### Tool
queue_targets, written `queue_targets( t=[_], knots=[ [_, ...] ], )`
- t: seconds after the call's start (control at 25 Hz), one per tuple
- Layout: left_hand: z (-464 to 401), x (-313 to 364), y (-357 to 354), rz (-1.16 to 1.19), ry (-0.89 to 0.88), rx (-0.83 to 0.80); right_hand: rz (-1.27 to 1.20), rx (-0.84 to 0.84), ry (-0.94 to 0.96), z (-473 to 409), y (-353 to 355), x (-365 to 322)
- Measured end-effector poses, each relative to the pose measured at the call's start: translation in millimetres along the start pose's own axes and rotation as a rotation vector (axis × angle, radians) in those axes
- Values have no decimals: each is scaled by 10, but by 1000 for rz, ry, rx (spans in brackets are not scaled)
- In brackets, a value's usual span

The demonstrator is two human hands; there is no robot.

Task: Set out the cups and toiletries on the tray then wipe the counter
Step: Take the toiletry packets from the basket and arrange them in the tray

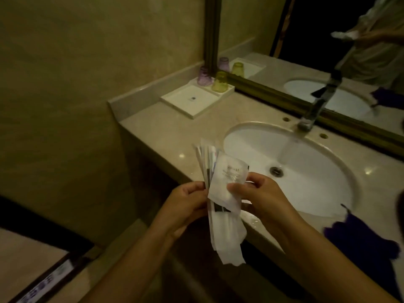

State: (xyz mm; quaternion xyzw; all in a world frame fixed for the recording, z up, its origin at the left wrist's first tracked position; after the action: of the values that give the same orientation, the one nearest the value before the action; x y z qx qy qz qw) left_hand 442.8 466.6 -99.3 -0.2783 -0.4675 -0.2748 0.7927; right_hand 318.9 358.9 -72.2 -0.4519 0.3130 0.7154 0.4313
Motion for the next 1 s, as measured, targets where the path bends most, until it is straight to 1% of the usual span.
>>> queue_targets(
  t=[0.08,0.2,0.36,0.64,0.72,0.8,0.92,1.0],
  knots=[
    [-66,28,290,-8,18,33,1,-38,-23,14,-310,31],
    [-182,54,595,-4,49,59,-46,-79,-127,-54,-616,71],
    [-472,108,852,25,88,91,-77,-22,-219,-412,-667,-12],
    [-1393,482,1074,42,130,125,-104,65,-185,-1529,-852,-349],
    [-1679,617,1098,45,161,137,-126,41,-150,-1792,-991,-464],
    [-1968,745,1128,64,189,144,-91,3,-56,-2013,-1149,-584],
    [-2375,948,1176,91,223,132,102,64,124,-2288,-1322,-811],
    [-2642,1051,1213,89,247,120,181,104,235,-2452,-1440,-937]
  ],
)
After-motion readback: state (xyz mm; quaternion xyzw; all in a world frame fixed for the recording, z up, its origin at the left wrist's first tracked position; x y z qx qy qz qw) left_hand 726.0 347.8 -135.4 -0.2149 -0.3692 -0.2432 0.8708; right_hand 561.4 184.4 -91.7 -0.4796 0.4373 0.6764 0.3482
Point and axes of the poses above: each hand's wrist, its own z-axis away from the middle knuckle, its own y-axis out of the back of the hand, x = y × z, the point moved 2 cm from there along -z, towards the middle knuckle, and after that the axes turned 13 degrees about x, right-handed, at the moved point
